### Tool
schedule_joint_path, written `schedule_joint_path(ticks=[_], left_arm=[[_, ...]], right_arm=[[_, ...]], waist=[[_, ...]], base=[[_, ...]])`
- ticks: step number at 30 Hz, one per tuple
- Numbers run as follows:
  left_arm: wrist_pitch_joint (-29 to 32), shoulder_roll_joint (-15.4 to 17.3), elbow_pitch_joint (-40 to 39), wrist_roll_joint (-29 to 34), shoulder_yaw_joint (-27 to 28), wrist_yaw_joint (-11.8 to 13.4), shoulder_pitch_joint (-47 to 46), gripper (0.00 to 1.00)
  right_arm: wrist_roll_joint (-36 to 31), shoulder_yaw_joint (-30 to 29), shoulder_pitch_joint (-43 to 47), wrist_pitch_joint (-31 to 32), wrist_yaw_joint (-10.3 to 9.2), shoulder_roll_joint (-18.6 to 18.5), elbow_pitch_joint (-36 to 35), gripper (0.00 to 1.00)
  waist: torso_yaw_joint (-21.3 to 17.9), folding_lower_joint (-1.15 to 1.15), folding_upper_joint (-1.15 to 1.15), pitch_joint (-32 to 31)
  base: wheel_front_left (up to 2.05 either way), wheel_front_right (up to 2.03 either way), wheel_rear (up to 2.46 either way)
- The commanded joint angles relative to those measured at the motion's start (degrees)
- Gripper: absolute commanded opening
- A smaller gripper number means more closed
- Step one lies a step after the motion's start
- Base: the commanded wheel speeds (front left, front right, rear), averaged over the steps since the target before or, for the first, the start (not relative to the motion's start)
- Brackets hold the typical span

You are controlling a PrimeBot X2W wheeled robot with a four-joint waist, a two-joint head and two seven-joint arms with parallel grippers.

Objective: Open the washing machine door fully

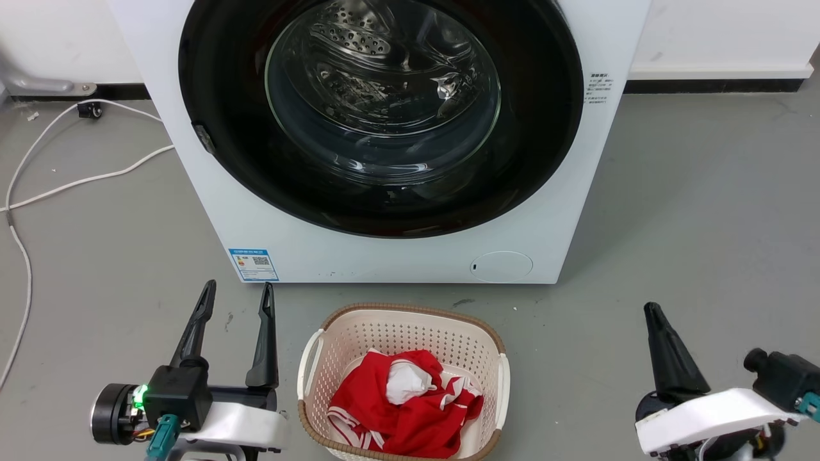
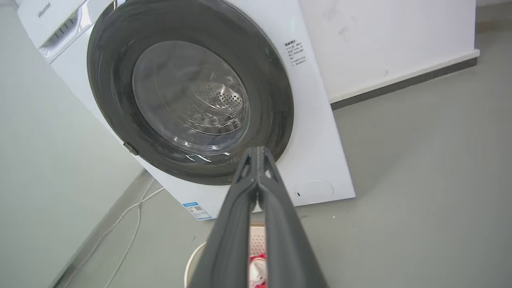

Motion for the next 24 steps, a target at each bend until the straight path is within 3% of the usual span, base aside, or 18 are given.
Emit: schedule_joint_path(ticks=[1,10,12,14,19,24], left_arm=[[-0.1,-0.1,0.0,0.2,0.3,-0.1,0.6,1.0],[-0.1,-0.3,-0.3,0.1,0.1,-0.3,-0.3,1.0],[-0.1,-0.3,-0.5,0.0,0.2,-0.3,-0.5,1.0],[-0.1,-0.4,-0.8,-0.3,0.4,-0.4,-1.4,1.0],[-0.1,-0.5,-1.3,-0.4,0.6,-0.4,-2.7,1.0],[-0.1,-0.6,-2.2,-0.6,0.9,-0.8,-5.3,1.0]], right_arm=[[5.9,0.8,-1.2,-0.9,-0.02,0.2,1.0,0.0],[49.0,1.7,-7.2,-7.3,-0.01,0.2,7.5,0.0],[52.4,1.3,-8.3,-7.6,-0.01,0.1,8.1,0.0],[61.0,-1.0,-12.2,-8.1,-0.01,0.1,9.8,0.0],[67.4,-5.0,-19.7,-6.7,-0.01,-0.3,13.0,0.0],[71.4,-7.4,-31.0,-4.1,-0.01,-5.0,19.0,0.0]], waist=[[-0.1,0.0,0.0,0.1],[-0.1,0.0,0.0,1.0],[-0.2,0.0,0.0,1.3],[-0.5,0.0,0.0,2.7],[-0.6,0.0,0.0,5.0],[-0.2,0.0,0.0,9.0]], base=[[0.0,0.0,0.0],[0.0,0.0,0.0],[0.0,0.0,0.0],[0.0,0.0,0.0],[0.0,0.0,0.0],[0.0,0.0,0.0]])
